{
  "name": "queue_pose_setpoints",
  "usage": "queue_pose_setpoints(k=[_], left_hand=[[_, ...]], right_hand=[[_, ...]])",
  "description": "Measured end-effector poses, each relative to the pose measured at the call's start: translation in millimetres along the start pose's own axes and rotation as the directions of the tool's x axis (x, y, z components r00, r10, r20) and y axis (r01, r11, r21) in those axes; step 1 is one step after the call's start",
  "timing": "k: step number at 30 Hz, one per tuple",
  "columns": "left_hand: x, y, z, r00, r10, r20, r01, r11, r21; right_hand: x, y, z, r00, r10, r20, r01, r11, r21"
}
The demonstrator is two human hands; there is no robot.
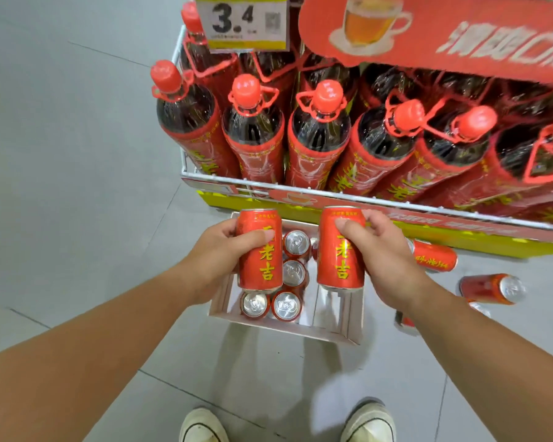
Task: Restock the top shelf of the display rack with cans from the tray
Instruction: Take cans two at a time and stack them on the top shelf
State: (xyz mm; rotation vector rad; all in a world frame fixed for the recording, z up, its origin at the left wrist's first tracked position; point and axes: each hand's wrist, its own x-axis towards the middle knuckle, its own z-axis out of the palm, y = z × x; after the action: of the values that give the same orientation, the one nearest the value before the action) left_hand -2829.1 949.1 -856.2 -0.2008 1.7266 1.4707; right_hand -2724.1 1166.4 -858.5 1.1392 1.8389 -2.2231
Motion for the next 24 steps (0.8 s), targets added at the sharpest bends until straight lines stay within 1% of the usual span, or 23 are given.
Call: queue_pose_setpoints(k=[4,8,11,15,20,24], left_hand=[[-32.9,51.0,7.8,1.0,-0.006,0.015,0.008,0.995,-0.1],[-75.5,112.3,13.0,0.996,0.055,0.076,-0.045,0.991,-0.122],[-112.3,162.8,11.7,0.986,0.115,0.119,-0.104,0.99,-0.095],[-169.6,229.9,9.4,0.974,0.167,0.155,-0.16,0.985,-0.057],[-245.8,327.2,10.9,0.954,0.222,0.2,-0.231,0.973,0.026],[-307.6,418.5,23.2,0.919,0.337,0.207,-0.353,0.935,0.045]], right_hand=[[-30.2,-57.7,-2.3,0.997,-0.072,-0.017,0.072,0.997,-0.011],[-68.1,-122.0,-3.0,0.989,-0.144,-0.027,0.144,0.99,-0.005],[-101.1,-177.9,0.0,0.983,-0.182,-0.022,0.182,0.983,0.009],[-147.2,-252.2,2.5,0.964,-0.261,-0.056,0.262,0.965,0.024],[-207.8,-355.1,4.6,0.941,-0.332,-0.067,0.337,0.937,0.087],[-256.2,-445.3,4.0,0.91,-0.406,-0.079,0.412,0.907,0.087]])
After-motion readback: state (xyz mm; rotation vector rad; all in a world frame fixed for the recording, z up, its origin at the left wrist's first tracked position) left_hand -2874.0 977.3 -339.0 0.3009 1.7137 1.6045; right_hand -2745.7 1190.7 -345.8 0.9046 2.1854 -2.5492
